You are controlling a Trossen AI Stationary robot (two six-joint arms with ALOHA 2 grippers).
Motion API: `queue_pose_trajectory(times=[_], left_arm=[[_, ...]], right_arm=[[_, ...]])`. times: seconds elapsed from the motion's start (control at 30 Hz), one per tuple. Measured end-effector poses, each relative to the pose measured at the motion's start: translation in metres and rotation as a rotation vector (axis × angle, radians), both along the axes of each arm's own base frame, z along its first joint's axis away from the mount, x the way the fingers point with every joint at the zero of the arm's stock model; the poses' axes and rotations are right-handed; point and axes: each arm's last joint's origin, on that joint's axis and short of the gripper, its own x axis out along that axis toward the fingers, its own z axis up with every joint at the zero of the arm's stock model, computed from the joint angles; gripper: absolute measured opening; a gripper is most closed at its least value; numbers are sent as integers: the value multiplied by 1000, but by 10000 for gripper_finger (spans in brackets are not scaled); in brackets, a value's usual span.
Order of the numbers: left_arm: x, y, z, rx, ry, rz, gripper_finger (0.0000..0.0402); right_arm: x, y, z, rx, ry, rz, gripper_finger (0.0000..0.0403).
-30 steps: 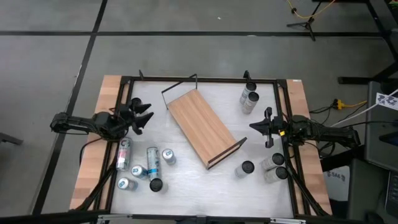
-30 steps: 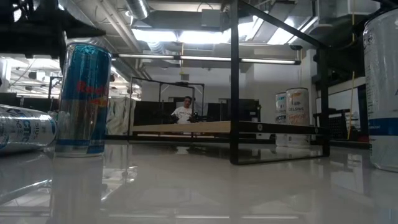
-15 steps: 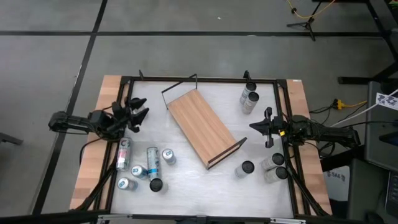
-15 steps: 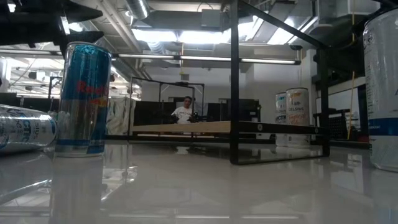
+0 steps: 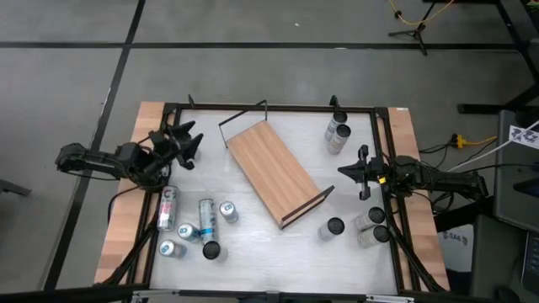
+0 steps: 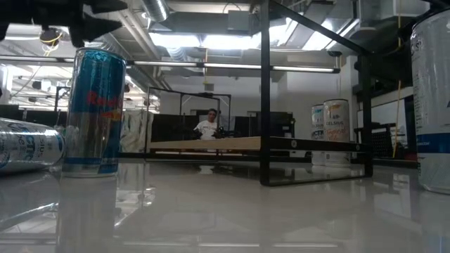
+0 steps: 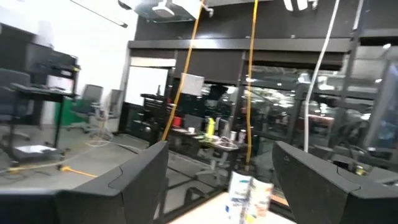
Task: Place canned beverage on shelf
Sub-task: Put the top white-pink soda can on the shelf
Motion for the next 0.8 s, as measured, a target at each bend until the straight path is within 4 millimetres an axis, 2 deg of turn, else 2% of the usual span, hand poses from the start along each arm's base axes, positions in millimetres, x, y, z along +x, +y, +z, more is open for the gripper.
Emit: queue_pose_trajectory(times=[0.23, 0.47, 0.63, 0.8], left_arm=[[14, 0, 27, 2, 71, 75, 284], [32, 1, 55, -21, 252, 193, 284], [42, 8, 74, -50, 348, 271, 284], [43, 18, 88, -138, 426, 323, 284]], right_arm=[[0, 0, 0, 0, 0, 0, 1], [0, 0, 0, 0, 0, 0, 1], [0, 0, 0, 0, 0, 0, 1], [0, 0, 0, 0, 0, 0, 1]])
